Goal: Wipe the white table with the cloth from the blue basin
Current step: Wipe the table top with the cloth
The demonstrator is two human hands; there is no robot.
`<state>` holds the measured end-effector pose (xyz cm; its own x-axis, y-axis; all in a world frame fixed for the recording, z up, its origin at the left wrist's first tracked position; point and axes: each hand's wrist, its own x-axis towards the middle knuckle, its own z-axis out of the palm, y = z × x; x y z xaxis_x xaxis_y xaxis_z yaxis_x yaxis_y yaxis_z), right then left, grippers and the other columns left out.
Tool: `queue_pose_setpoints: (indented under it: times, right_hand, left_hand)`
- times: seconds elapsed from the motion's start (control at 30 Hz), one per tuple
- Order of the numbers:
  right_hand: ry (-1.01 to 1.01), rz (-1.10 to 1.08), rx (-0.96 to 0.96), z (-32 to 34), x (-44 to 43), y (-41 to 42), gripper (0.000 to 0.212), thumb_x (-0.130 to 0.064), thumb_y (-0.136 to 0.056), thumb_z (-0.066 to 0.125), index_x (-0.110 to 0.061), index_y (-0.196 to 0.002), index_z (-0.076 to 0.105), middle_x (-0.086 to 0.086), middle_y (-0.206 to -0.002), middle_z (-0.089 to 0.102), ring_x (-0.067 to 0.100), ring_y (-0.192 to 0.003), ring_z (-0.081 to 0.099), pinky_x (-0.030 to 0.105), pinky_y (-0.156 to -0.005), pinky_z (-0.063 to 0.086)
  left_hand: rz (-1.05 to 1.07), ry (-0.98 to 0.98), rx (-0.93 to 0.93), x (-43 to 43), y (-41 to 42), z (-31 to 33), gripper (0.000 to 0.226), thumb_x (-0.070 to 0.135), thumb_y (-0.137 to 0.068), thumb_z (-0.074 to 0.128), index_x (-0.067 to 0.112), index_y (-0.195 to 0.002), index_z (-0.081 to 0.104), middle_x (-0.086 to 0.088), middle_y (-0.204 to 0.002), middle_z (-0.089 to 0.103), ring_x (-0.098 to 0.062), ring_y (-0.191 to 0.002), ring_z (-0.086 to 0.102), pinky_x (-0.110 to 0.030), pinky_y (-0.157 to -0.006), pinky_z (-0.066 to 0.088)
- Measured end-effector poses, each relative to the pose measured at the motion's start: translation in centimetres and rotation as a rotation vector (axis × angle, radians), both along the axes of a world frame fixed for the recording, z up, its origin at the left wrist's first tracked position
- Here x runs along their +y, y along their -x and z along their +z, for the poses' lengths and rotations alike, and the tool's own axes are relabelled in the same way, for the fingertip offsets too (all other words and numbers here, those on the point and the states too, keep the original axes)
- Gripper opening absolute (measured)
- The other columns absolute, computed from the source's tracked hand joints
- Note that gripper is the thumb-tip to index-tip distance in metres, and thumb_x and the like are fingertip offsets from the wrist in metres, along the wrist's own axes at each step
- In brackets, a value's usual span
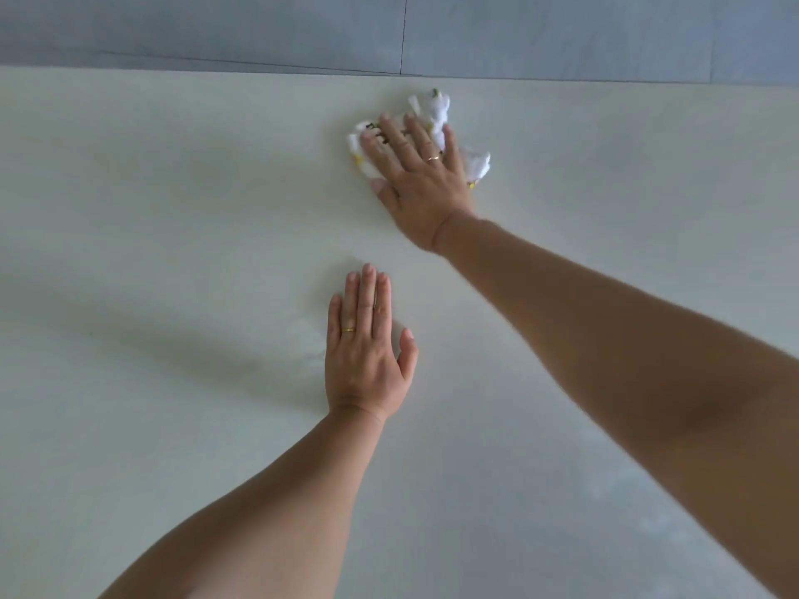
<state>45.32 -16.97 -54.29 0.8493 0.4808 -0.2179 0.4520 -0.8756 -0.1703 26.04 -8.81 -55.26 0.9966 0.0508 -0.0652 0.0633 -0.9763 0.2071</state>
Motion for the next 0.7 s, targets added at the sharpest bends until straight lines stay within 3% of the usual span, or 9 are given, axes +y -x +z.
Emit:
queue_pose_setpoints:
  times: [0.07,0.23,0.3,0.4,0.47,0.5,0.63,0.7]
  right_hand:
    - [0.014,0.042,-0.032,-0.2,-3.0,-2.4,0.053,-0.041,-0.100,0.023,-0.031,-0.151,0.011,-0.004,-0.160,0.010,0.022,-0.147,0.005,0.049,-0.115,-0.001]
    - [-0.011,-0.592,-0.022,-0.7,-7.7,-7.4,0.054,-0.043,-0.098,0.021,-0.034,-0.150,0.010,-0.004,-0.160,0.006,0.022,-0.147,-0.001,0.051,-0.116,-0.005]
    - [0.007,-0.669,-0.009,-0.4,-4.6,-6.4,0.054,-0.042,-0.098,0.020,-0.035,-0.150,0.007,-0.005,-0.160,0.003,0.023,-0.147,-0.003,0.054,-0.114,-0.007]
    - [-0.016,-0.299,-0.013,-0.4,-1.1,-2.6,0.054,-0.042,-0.099,0.020,-0.033,-0.151,0.005,-0.005,-0.160,0.002,0.024,-0.147,-0.002,0.053,-0.114,-0.006]
    - [-0.022,-0.048,0.001,-0.2,-3.1,-2.2,0.052,-0.041,-0.101,0.021,-0.032,-0.150,0.009,-0.005,-0.160,0.006,0.022,-0.147,0.002,0.050,-0.115,-0.003]
    - [-0.020,-0.024,-0.015,-0.3,-5.1,-2.9,0.051,-0.041,-0.101,0.022,-0.032,-0.150,0.011,-0.004,-0.160,0.009,0.021,-0.147,0.004,0.049,-0.115,-0.001]
    - [-0.017,-0.487,-0.033,-0.8,-13.7,-5.8,0.051,-0.041,-0.100,0.022,-0.036,-0.150,0.012,-0.005,-0.160,0.008,0.020,-0.147,0.002,0.052,-0.115,-0.003]
    - [-0.007,-0.703,-0.022,-0.8,-13.0,-6.2,0.052,-0.042,-0.099,0.019,-0.038,-0.149,0.008,-0.007,-0.160,0.004,0.020,-0.147,-0.002,0.055,-0.114,-0.006]
  left_hand:
    - [-0.003,0.002,-0.002,0.1,0.0,-0.1,0.065,0.032,-0.089,0.041,0.002,-0.147,0.031,-0.015,-0.155,0.027,-0.029,-0.145,0.022,-0.044,-0.118,0.018]
    - [-0.009,0.010,0.000,0.1,0.0,-0.2,0.066,0.032,-0.089,0.039,0.002,-0.147,0.031,-0.015,-0.155,0.027,-0.029,-0.145,0.021,-0.043,-0.118,0.016]
    - [-0.010,0.003,0.005,0.1,-0.1,-0.2,0.066,0.032,-0.089,0.040,0.002,-0.147,0.031,-0.015,-0.155,0.027,-0.029,-0.145,0.021,-0.043,-0.118,0.016]
    - [-0.006,0.000,0.008,0.1,-0.1,0.0,0.066,0.032,-0.088,0.040,0.002,-0.146,0.031,-0.015,-0.155,0.027,-0.030,-0.144,0.022,-0.044,-0.118,0.017]
    - [-0.012,0.004,0.007,0.1,-0.1,0.0,0.066,0.032,-0.088,0.039,0.002,-0.146,0.031,-0.015,-0.155,0.027,-0.030,-0.144,0.023,-0.044,-0.118,0.016]
    - [-0.013,0.005,0.001,0.1,-0.1,-0.1,0.066,0.032,-0.088,0.039,0.002,-0.146,0.031,-0.015,-0.155,0.027,-0.031,-0.144,0.023,-0.044,-0.118,0.016]
    - [-0.019,-0.004,-0.020,0.1,0.0,-0.4,0.067,0.031,-0.088,0.039,0.002,-0.147,0.030,-0.015,-0.155,0.026,-0.030,-0.144,0.022,-0.044,-0.118,0.016]
    - [-0.015,-0.015,-0.028,0.1,-0.1,-0.5,0.066,0.031,-0.088,0.039,0.002,-0.147,0.030,-0.015,-0.155,0.027,-0.030,-0.144,0.022,-0.044,-0.118,0.017]
